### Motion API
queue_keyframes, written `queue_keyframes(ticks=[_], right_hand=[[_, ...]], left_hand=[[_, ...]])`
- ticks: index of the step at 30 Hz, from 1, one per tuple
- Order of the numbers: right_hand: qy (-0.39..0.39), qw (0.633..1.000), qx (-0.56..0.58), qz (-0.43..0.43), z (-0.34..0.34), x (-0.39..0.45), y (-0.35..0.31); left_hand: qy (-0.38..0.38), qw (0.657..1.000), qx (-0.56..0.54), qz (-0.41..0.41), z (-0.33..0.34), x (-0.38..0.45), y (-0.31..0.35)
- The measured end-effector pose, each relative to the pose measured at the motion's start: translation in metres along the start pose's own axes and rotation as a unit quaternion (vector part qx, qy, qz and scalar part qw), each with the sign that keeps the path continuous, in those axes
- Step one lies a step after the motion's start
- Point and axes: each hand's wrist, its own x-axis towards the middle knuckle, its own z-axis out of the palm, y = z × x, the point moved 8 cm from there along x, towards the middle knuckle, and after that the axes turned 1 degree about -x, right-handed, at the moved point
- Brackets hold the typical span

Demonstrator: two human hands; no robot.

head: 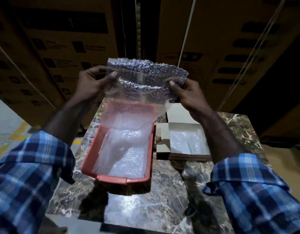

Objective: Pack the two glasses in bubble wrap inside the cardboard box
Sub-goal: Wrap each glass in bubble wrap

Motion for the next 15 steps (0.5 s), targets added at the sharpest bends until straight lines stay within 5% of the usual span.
queue_keyframes(ticks=[4, 8, 15], right_hand=[[0.029, 0.998, -0.047, -0.011, -0.042, -0.007, -0.024], [0.039, 0.999, 0.028, -0.009, -0.092, -0.029, -0.038], [0.081, 0.994, 0.045, -0.054, -0.194, -0.109, -0.022]], left_hand=[[0.019, 0.998, 0.042, 0.042, 0.028, -0.004, 0.026], [0.035, 0.995, 0.047, 0.078, 0.075, -0.024, 0.048], [0.033, 0.994, -0.036, 0.099, 0.182, -0.09, 0.058]])
